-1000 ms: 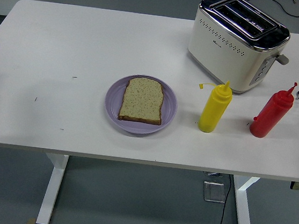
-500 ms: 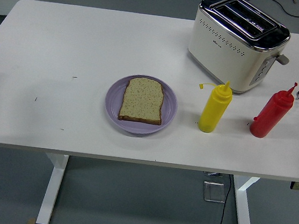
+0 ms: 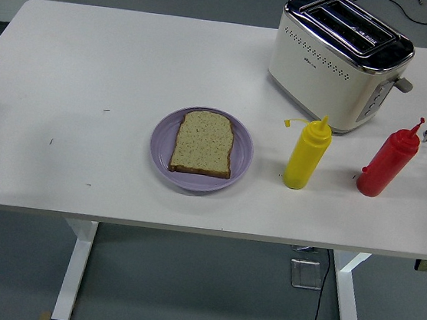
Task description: Pick up the cup,pour liquid into bread,place the cup on the desk
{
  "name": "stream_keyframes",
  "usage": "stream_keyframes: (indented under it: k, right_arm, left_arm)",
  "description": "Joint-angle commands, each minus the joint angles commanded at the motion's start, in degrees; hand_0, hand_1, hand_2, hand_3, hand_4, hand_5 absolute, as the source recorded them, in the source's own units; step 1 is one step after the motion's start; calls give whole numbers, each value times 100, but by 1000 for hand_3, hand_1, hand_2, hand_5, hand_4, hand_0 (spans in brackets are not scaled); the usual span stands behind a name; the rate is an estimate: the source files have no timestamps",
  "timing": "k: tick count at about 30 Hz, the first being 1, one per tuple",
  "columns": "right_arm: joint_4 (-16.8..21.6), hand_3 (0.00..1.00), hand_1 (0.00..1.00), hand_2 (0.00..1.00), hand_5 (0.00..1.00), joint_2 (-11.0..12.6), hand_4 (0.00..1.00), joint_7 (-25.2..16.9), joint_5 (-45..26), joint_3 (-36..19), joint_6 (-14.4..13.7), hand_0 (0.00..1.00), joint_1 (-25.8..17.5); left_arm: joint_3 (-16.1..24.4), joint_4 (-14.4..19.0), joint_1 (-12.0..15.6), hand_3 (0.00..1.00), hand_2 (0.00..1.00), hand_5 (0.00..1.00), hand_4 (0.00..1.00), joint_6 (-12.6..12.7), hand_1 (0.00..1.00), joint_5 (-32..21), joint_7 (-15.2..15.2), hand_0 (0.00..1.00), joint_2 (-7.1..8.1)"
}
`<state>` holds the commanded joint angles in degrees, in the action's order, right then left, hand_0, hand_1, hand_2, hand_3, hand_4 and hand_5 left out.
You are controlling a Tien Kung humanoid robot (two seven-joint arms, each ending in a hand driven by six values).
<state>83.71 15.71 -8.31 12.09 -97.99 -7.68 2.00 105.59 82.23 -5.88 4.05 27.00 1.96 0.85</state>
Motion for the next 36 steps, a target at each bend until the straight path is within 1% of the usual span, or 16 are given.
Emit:
stream_keyframes:
  k: [2, 13, 36]
  right_arm:
    - [-1, 786, 712, 745, 574, 2, 480, 124, 81, -15, -14, 775, -2]
    - [-13, 782, 698, 736, 557, 6, 473, 308, 185, -48, -34, 767, -5]
    - [-50, 744, 677, 714, 535, -9, 474, 256, 162, -55, -73, 745, -3]
  left_arm:
    - [4, -1, -1, 700, 743, 994, 507, 2, 743, 0, 1, 792, -1]
    - [6, -2, 4, 700, 742, 994, 506, 2, 742, 1, 0, 791, -4]
    - [22, 7, 1, 700, 742, 992, 504, -12, 743, 56, -50, 791, -8]
